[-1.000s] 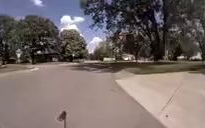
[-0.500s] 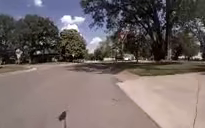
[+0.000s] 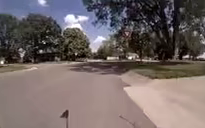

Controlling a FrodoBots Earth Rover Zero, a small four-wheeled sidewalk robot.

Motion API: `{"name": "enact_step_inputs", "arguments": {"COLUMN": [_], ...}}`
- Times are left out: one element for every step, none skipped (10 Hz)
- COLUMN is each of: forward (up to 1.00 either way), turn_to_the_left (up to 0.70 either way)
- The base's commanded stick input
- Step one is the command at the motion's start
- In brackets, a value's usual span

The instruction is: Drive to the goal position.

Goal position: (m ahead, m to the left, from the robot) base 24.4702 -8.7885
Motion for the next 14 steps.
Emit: {"name": "enact_step_inputs", "arguments": {"forward": [1.0,1.0,1.0,1.0,1.0,1.0,1.0,1.0,1.0,1.0,1.0,1.0,1.0,1.0], "turn_to_the_left": [0.02,0.02,0.02,0.02,0.0,0.02,0.02,0.02,0.02,0.02,0.02,0.02,0.02,0.02]}}
